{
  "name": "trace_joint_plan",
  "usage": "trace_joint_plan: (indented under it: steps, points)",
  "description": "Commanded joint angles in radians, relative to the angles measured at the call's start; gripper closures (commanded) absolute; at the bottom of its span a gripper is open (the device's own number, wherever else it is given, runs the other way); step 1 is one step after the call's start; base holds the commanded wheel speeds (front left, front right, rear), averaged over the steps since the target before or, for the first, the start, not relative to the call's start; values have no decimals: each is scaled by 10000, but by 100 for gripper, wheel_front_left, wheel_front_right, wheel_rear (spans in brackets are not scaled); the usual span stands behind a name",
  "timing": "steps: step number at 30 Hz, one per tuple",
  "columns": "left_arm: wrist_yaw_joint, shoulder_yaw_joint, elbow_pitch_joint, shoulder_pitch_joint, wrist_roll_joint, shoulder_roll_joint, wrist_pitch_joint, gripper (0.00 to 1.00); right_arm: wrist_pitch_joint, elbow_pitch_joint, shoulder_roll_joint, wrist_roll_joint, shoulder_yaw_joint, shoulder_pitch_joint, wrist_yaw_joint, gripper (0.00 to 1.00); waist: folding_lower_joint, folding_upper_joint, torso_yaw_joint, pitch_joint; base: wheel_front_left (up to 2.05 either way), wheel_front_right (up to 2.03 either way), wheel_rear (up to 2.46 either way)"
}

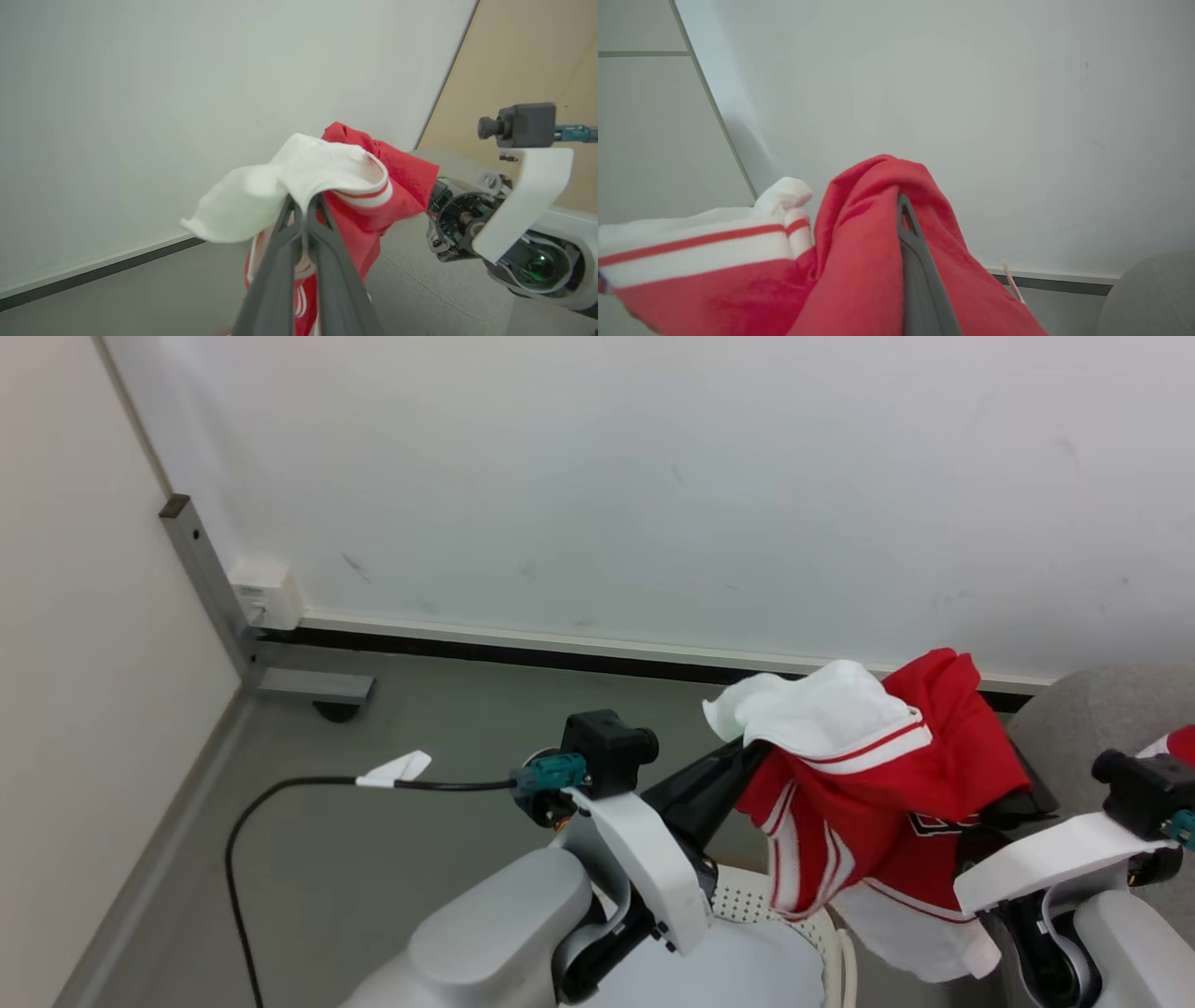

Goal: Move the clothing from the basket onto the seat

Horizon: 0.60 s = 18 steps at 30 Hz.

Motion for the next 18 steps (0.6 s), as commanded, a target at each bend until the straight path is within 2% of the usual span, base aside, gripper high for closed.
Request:
trace_joint_plan:
  steps: [1, 2, 10, 18]
  points:
    - [16, 13, -148, 200, 90, 26, -2, 23, -30, -240, 11, -171, -214, 243, -20, 100, -1, 0, -213, 60, 0, 0, 0]
    - [16, 69, -266, 259, 146, 36, -2, 0, -30, -406, -6, -271, -436, 334, -21, 100, -1, 0, -303, 75, 0, 0, 0]
    - [16, 401, -781, 838, 684, 106, -2, 0, -31, -1424, -228, -728, -1726, 990, -21, 100, -1, 0, -971, 123, 0, 0, 0]
    - [16, 688, -958, 1191, 1220, 121, -1, 0, 102, -2553, -551, -1166, -2585, 1631, -20, 100, -1, 0, -2117, 215, 0, 0, 0]
